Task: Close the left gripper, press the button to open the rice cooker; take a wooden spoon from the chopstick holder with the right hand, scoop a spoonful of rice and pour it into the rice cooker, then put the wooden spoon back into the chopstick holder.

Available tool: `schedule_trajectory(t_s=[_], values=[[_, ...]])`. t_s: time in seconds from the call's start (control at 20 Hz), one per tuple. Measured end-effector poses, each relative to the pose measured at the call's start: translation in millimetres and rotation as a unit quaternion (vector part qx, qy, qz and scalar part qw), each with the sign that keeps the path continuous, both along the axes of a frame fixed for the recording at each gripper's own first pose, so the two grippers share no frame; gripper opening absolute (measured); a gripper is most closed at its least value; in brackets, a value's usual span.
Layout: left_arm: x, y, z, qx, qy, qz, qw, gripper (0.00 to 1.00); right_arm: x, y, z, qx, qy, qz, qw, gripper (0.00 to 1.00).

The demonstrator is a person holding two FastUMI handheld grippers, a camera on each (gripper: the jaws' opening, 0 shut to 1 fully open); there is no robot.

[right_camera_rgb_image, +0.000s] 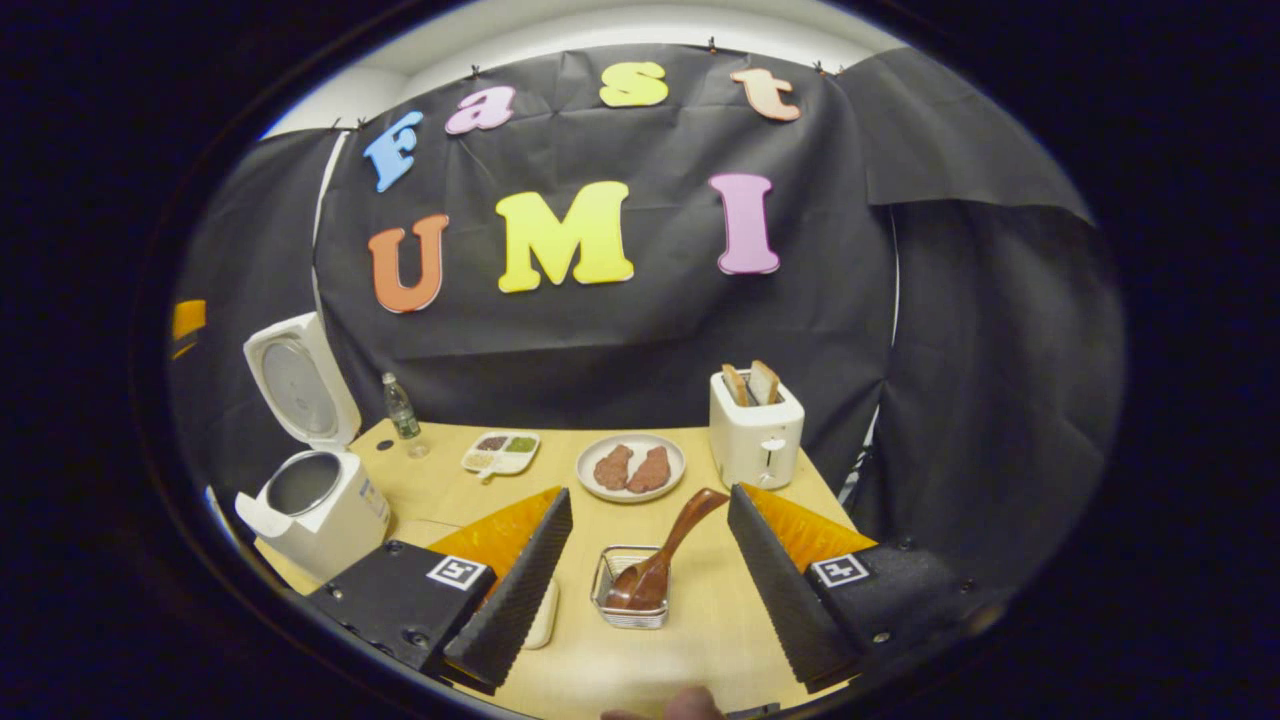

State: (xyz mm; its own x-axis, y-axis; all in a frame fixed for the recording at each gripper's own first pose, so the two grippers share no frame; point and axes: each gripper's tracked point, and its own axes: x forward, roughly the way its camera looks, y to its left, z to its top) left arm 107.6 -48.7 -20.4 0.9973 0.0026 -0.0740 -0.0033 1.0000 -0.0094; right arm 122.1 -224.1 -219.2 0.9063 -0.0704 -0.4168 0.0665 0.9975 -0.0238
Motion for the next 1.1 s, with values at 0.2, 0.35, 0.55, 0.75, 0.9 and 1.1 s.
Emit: schedule_trajectory(t_s=[0.2, 0.35, 0.55, 0.75, 0.9, 1.1], values=[[14.5, -1.4, -0.7, -0.003, 0.009, 0.025, 1.0, 0.94, 42.0, -18.6, -66.9, 0.041, 0.059, -0.002, 0.997, 0.97], [19.7, 0.3, -6.2, 0.001, 0.018, 0.05, 0.999, 0.94, 60.6, -33.3, -119.7, 0.088, 0.116, -0.022, 0.989, 1.0], [22.6, 4.4, -19.8, 0.015, 0.045, 0.082, 0.995, 0.94, 75.6, -41.0, -154.8, 0.119, 0.152, -0.023, 0.981, 0.76], [19.3, 3.8, -22.8, 0.014, 0.049, 0.1, 0.994, 0.94, 86.3, -35.2, -163.2, 0.171, 0.162, -0.025, 0.971, 0.53], [14.5, 4.9, -19.8, 0.012, 0.043, 0.104, 0.994, 0.94, 86.0, -25.5, -155.6, 0.184, 0.162, -0.023, 0.969, 0.34], [4.2, 16.1, -22.9, 0.002, 0.041, 0.116, 0.992, 0.95, 74.1, -22.9, -144.8, 0.174, 0.165, -0.027, 0.97, 0.22]])
